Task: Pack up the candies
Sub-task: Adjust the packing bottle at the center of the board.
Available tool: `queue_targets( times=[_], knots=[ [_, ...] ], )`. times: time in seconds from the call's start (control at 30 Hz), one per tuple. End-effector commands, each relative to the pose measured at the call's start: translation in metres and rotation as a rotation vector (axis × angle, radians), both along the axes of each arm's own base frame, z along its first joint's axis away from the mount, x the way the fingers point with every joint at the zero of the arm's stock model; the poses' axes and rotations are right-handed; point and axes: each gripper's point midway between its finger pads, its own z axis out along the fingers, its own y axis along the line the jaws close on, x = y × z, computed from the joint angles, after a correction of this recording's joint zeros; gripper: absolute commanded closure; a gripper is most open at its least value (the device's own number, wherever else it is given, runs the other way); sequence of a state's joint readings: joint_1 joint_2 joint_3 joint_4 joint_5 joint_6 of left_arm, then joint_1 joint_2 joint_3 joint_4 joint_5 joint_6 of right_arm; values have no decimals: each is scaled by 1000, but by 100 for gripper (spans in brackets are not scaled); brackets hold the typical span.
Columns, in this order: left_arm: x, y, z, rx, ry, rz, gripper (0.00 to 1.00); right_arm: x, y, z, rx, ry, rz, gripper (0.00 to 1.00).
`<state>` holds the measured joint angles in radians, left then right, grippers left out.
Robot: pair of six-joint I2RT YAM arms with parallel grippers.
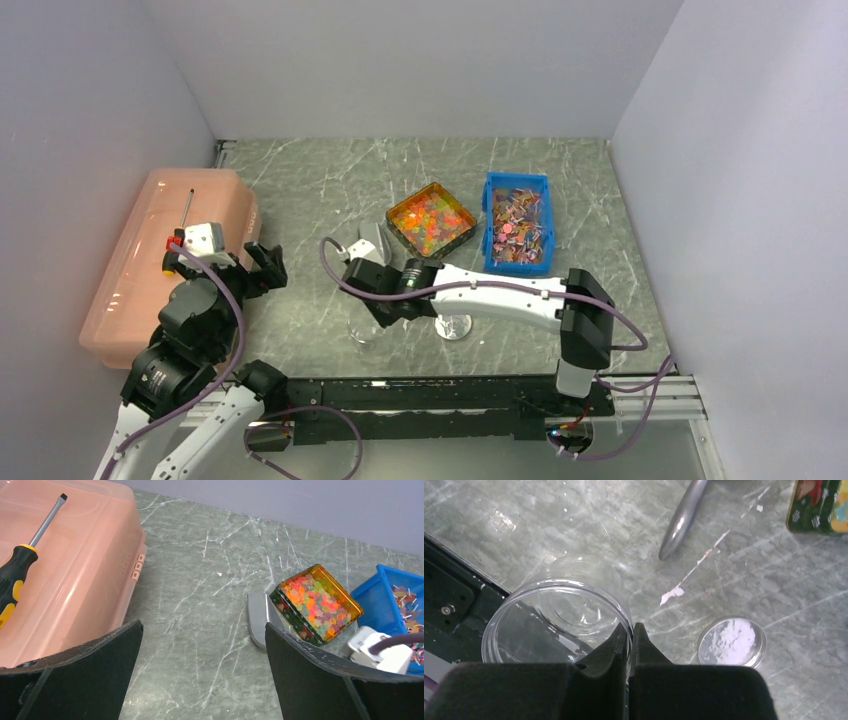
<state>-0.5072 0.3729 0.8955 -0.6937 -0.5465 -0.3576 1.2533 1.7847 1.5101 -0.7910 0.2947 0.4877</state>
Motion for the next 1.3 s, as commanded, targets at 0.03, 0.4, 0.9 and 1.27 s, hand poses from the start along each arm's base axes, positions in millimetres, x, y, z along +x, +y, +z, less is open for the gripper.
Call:
queue_targets(
  times=[0.03, 0.4, 0.9, 1.27],
  knots=[
    [3, 0, 6, -15, -24, 7, 1, -1, -21, 19, 38, -48, -75, 100],
    [6, -3, 4, -8, -13, -2, 1, 9, -63, 3, -58, -122, -199, 100],
    [9, -5, 1, -3, 0, -6, 1, 19, -107, -33, -143, -114, -297, 100],
    [10, -6, 0, -3, 6, -7, 1, 37, -149, -39, -104, -84, -411, 100]
  ],
)
